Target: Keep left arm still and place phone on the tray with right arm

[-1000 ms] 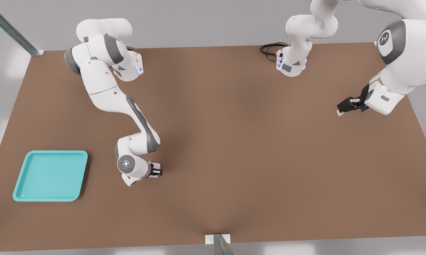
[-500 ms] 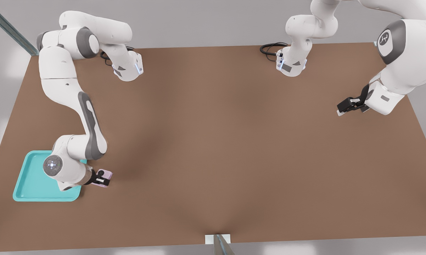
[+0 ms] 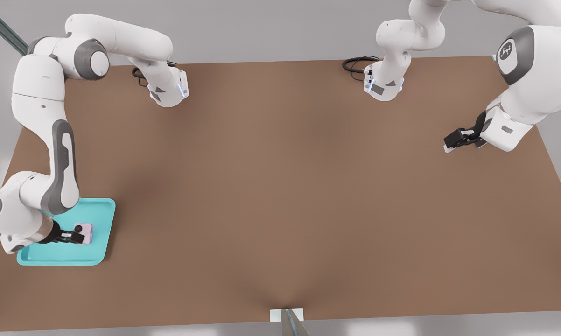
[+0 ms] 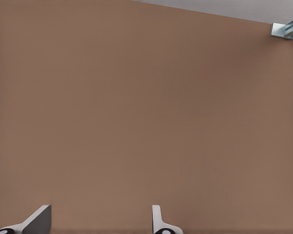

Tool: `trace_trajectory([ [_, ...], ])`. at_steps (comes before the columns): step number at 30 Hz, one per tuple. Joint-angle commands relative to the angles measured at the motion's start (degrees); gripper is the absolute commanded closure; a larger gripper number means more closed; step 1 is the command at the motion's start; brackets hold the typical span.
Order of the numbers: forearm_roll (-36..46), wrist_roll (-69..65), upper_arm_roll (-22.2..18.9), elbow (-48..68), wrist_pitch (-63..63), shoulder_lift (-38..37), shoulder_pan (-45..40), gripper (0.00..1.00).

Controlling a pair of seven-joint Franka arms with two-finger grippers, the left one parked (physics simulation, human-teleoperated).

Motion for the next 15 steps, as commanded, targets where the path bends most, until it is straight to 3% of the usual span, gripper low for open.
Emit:
trace_trajectory([
  [1, -2.6, -4.0, 0.1, 4.6, -14.4, -5.4, 7.8, 0.00],
  [3, -1.9, 8.1, 1.0, 9.2, -25.2, -11.8, 13.1, 0.00],
  [5, -1.9, 18.5, 7.5, 6.5, -29.8, -17.3, 12.4, 0.00],
  [6, -1.9, 18.9, 8.3, 3.8, -30.8, -20.6, 12.3, 0.00],
  [7, 2.8, 17.6, 6.9, -1.0, -29.7, -25.3, 12.0, 0.00],
  [8, 5.6, 10.8, 1.5, -9.5, -26.7, -32.0, 12.4, 0.00],
  [10, 3.7, 9.3, -2.2, -1.6, -33.9, -25.6, 17.8, 0.00],
  [13, 3.0, 9.6, -6.0, -5.2, -32.7, -29.9, 21.5, 0.00],
  [15, 3.0, 9.6, -5.5, -6.1, -32.2, -30.5, 21.5, 0.00],
])
